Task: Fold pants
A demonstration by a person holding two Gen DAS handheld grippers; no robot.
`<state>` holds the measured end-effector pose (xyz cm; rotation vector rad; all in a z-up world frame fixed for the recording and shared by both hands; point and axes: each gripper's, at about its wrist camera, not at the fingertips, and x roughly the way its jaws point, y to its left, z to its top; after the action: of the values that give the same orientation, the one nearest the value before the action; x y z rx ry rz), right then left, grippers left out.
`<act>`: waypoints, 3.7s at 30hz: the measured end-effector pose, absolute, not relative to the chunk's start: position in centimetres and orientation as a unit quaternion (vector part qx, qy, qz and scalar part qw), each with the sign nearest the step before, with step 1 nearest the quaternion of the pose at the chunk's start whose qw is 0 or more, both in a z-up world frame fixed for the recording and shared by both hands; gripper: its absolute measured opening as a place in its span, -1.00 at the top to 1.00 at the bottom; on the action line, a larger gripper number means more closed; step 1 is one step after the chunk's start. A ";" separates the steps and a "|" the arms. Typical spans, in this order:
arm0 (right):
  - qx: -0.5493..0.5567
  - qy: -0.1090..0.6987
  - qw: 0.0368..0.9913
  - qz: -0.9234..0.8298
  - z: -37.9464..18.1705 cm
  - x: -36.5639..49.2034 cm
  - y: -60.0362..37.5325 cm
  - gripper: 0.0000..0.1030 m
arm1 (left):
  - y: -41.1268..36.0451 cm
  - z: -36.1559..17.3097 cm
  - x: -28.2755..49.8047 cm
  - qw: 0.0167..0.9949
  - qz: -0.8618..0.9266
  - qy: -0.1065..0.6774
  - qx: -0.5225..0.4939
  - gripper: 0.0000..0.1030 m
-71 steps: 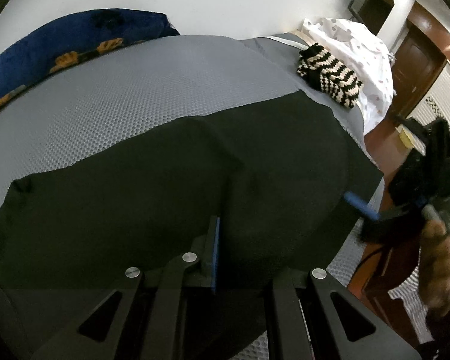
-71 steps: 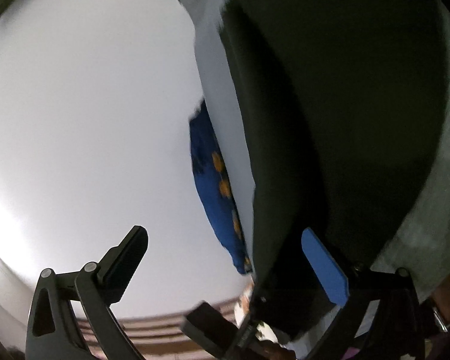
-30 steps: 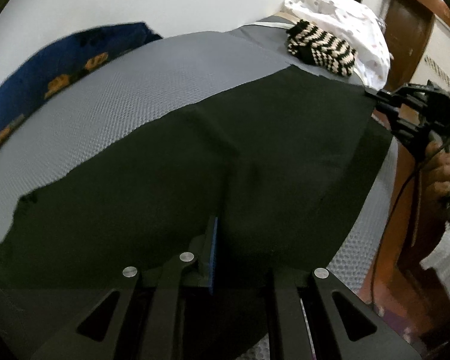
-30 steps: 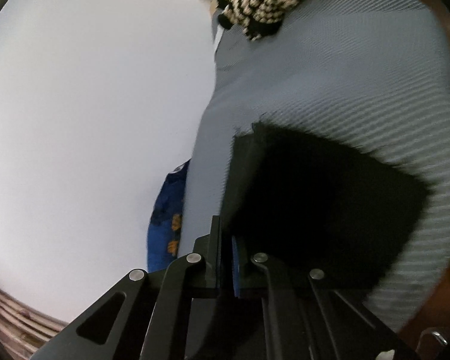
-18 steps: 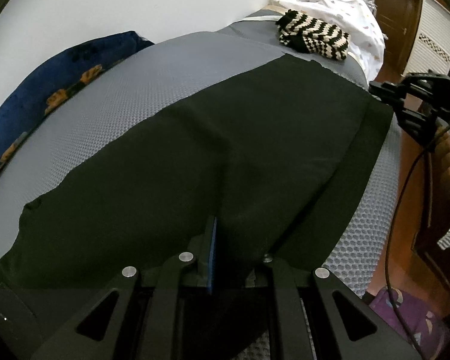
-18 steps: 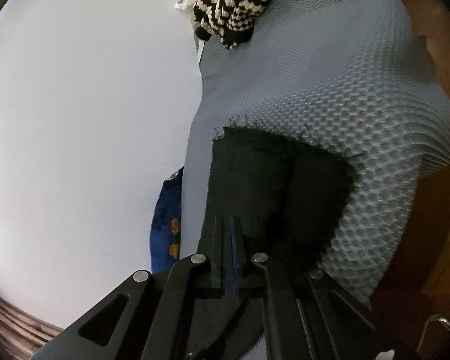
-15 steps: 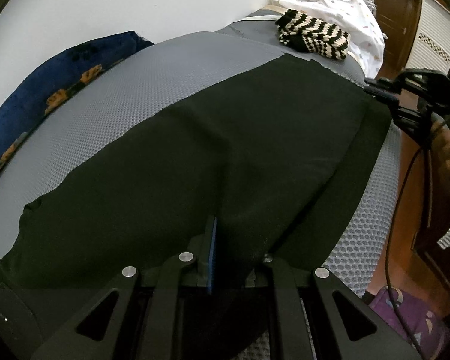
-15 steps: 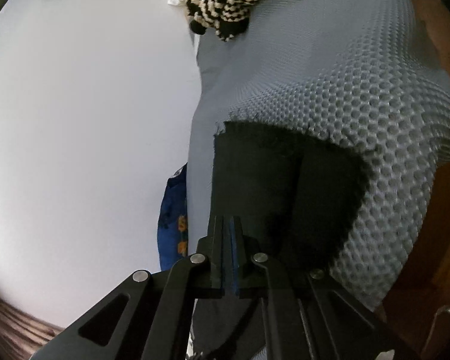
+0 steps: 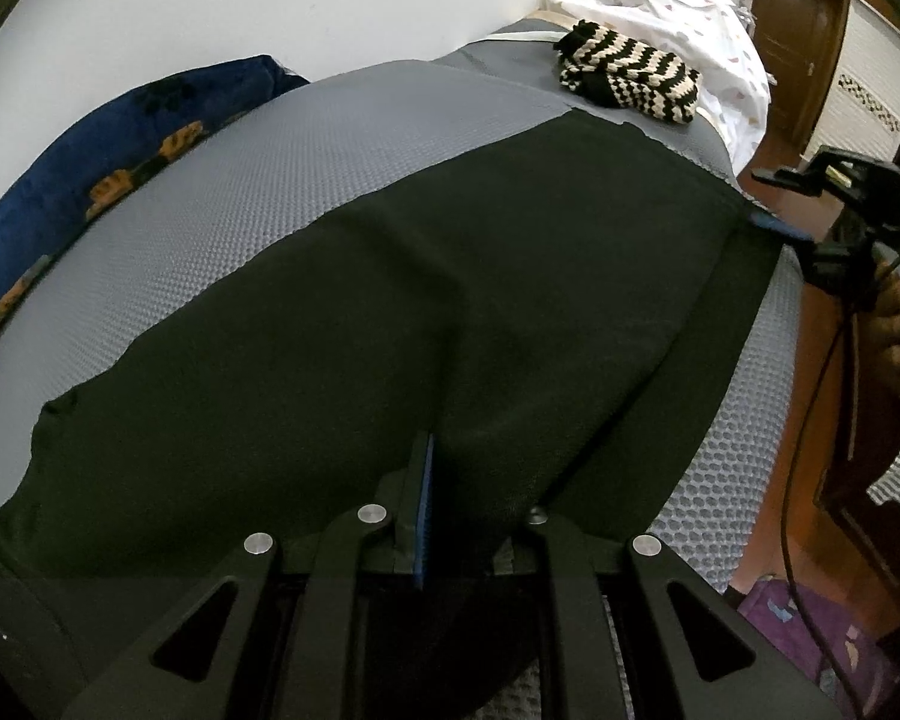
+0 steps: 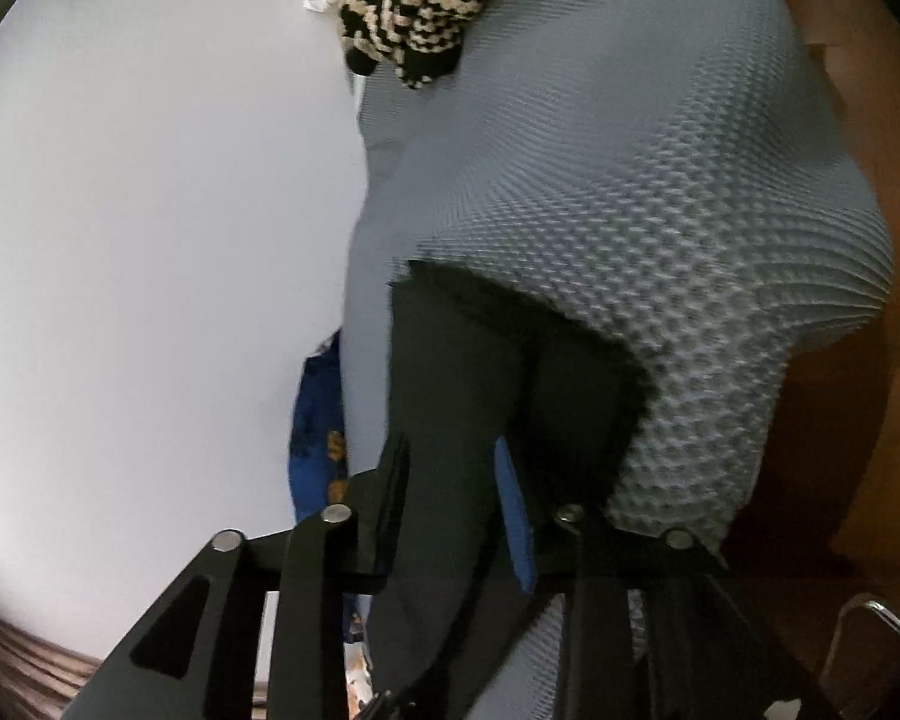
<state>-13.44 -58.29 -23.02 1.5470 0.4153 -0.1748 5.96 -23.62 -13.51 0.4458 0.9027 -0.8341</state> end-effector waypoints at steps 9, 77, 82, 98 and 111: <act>0.694 0.178 0.692 -0.087 -22.7 -11.6 -59.1 0.20 | -23.1 -13.4 6.8 0.788 -0.392 0.444 0.171 0.74; 0.603 0.219 0.749 -0.166 -21.8 -15.1 -57.1 0.93 | -21.2 -13.5 2.1 0.790 -0.421 0.400 0.198 0.71; 0.593 0.228 0.752 -0.176 -21.7 -14.9 -57.0 0.94 | -21.0 -13.6 1.7 0.786 -0.429 0.400 0.196 0.71; 0.586 0.247 0.739 -0.222 -20.4 -16.2 -57.2 0.78 | -10.7 -9.9 1.8 0.829 -0.383 0.395 0.099 -0.17; 0.452 0.358 0.804 0.144 -12.1 -4.2 -37.9 0.72 | 2.9 -11.8 3.6 0.905 -0.176 0.383 0.063 -0.17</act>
<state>-4.16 -37.92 -12.09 0.9689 0.7676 0.3094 3.63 2.86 -11.82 0.1298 0.7906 -0.3645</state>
